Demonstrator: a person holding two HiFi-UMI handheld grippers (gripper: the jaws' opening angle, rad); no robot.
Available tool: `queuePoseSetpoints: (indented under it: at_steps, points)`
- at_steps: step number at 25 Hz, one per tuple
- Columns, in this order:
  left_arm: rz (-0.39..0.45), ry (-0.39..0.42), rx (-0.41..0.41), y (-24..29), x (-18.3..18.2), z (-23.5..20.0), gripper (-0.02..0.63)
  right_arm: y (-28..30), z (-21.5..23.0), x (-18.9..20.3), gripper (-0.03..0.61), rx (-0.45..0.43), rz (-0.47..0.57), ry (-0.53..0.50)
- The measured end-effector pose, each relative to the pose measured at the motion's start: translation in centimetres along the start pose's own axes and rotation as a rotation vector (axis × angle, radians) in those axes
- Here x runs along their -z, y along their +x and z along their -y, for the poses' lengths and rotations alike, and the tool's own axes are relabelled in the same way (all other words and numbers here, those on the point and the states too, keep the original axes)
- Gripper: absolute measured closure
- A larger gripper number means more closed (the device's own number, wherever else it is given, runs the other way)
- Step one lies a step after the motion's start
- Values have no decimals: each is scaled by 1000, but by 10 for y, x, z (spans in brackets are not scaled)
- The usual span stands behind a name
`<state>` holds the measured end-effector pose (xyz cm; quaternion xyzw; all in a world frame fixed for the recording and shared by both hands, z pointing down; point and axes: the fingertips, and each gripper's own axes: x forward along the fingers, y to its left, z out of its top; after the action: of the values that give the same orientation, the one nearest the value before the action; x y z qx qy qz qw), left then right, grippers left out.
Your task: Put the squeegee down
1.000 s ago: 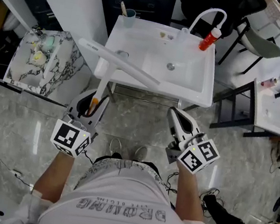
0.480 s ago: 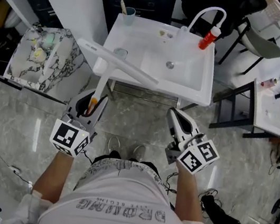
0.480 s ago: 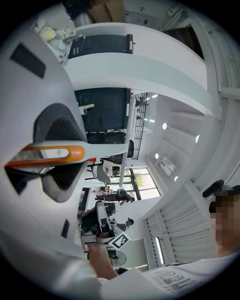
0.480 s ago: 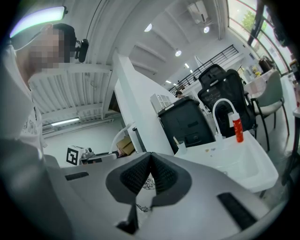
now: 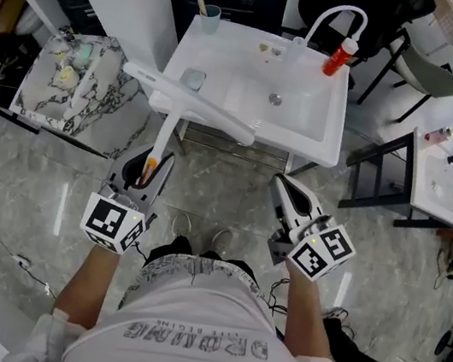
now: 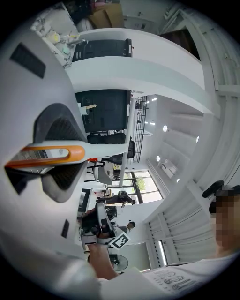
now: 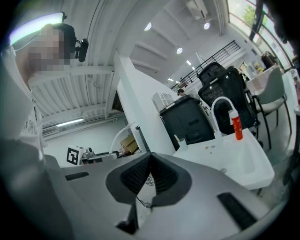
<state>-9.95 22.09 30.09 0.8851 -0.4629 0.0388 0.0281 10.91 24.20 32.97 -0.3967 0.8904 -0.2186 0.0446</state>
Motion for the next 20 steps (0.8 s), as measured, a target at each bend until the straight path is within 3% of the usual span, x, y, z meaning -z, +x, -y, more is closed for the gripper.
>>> queuePoseSetpoints:
  at_steps: [9, 20]
  points:
    - [1, -1, -13, -6, 1, 31, 493, -24, 7, 3, 571, -20, 5, 4]
    - [17, 21, -20, -2, -9, 39, 494, -32, 11, -4, 571, -31, 23, -3]
